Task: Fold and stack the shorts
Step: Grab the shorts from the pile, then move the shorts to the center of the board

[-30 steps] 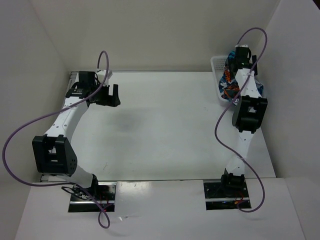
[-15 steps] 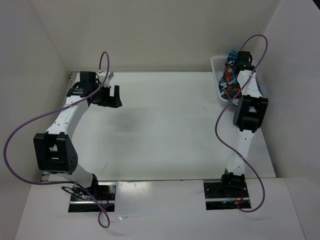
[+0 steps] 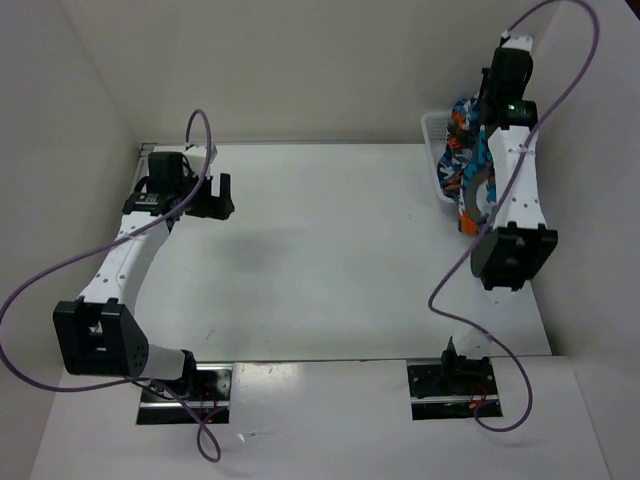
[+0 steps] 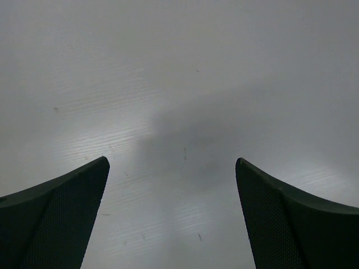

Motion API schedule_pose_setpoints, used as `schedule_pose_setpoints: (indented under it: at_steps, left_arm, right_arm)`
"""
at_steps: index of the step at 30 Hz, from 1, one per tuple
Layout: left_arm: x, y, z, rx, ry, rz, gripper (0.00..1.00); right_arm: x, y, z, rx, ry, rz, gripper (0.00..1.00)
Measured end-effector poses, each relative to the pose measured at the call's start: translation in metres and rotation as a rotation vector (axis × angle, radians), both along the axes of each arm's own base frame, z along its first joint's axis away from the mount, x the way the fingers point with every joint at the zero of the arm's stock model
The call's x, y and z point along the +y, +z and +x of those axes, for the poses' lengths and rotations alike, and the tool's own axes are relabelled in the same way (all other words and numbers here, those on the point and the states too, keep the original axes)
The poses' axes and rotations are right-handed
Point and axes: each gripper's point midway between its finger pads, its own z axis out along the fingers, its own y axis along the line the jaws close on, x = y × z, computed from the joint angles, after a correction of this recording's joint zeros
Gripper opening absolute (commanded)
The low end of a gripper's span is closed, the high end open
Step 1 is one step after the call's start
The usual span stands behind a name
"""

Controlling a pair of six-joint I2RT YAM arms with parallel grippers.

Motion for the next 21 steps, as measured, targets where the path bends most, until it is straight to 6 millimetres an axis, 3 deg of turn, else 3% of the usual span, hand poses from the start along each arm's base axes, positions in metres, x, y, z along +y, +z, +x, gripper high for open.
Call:
schedule_pose_setpoints:
  at_steps: [3,7,9,11,13,16,17,18,19,21]
  left_arm:
    - [0.012,0.017,0.003,-0.085,0.052,0.044,1.00]
    - [0.024,0.038,0.004,-0.177,0.112,0.085,1.00]
    - [0.030,0.049,0.004,-0.214,0.141,0.102,1.00]
    - [0.036,0.058,0.004,-0.247,0.167,0.117,1.00]
    - [0.042,0.067,0.003,-0.273,0.191,0.125,1.00]
    - [0.056,0.075,0.002,-0.300,0.237,0.138,1.00]
    - [0.063,0.077,0.002,-0.303,0.257,0.144,1.00]
    - [0.067,0.078,0.002,-0.306,0.270,0.147,1.00]
    - [0.071,0.080,0.002,-0.307,0.282,0.149,1.00]
    - [0.073,0.081,0.001,-0.303,0.284,0.147,1.00]
  right_arm:
    - [0.058,0.127,-0.030,-0.295,0.082,-0.012,0.00]
    - [0.176,0.287,-0.095,-0.699,0.300,0.054,0.00]
    - [0.222,0.343,-0.134,-0.859,0.416,0.132,0.00]
    - [0.235,0.377,-0.163,-0.965,0.463,0.215,0.00]
    - [0.237,0.389,-0.173,-1.015,0.480,0.292,0.00]
    - [0.253,0.371,-0.157,-0.963,0.514,0.380,0.01]
    - [0.264,0.358,-0.148,-0.922,0.539,0.400,0.08]
    - [0.279,0.339,-0.137,-0.861,0.569,0.423,0.17]
    - [0.296,0.315,-0.123,-0.793,0.607,0.433,0.47]
    - [0.331,0.246,-0.094,-0.600,0.678,0.449,0.82]
